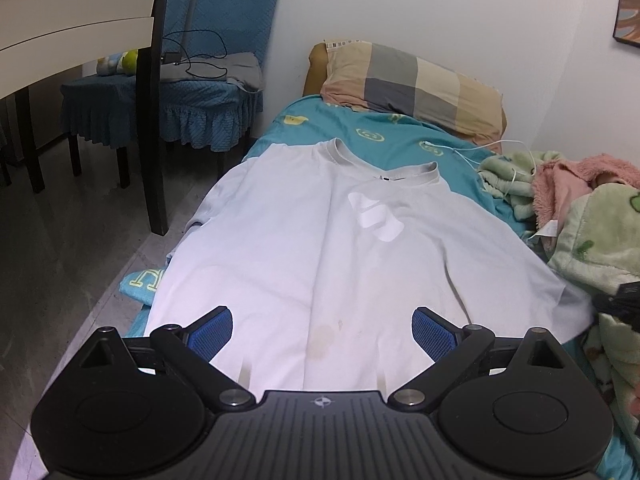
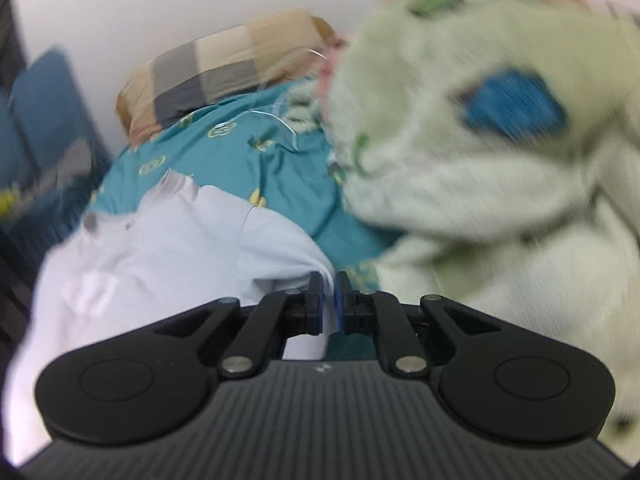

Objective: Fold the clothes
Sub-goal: 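Lay the shirt flat on the bed and open both grippers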

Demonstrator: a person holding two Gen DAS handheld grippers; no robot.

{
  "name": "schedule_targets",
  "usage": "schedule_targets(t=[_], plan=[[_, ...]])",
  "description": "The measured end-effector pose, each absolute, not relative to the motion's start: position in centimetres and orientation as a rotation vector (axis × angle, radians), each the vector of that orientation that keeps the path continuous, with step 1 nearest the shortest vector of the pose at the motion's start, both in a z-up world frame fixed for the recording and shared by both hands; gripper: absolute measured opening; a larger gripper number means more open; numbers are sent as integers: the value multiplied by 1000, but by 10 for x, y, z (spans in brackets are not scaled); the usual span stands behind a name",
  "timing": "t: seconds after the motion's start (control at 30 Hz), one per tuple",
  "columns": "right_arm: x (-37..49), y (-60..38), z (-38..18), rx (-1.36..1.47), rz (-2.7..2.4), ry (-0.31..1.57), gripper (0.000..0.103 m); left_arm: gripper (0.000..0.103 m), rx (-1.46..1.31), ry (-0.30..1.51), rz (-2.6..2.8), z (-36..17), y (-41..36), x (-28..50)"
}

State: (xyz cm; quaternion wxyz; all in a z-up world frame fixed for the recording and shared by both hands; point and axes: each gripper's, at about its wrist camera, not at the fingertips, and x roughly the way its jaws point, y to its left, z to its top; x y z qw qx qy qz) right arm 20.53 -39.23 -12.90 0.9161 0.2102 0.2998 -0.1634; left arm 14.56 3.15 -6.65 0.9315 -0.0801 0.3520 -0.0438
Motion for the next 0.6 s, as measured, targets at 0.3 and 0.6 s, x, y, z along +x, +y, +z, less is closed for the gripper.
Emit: schedule_targets(t=[0.3,0.6], plan=[[178,-418,-165,1073,-166,577,71,98,-199,746,-79,-71,30,139],[222,-428,-237,1370,-326,490,70,98,-287,793,-64,-85,40,155]])
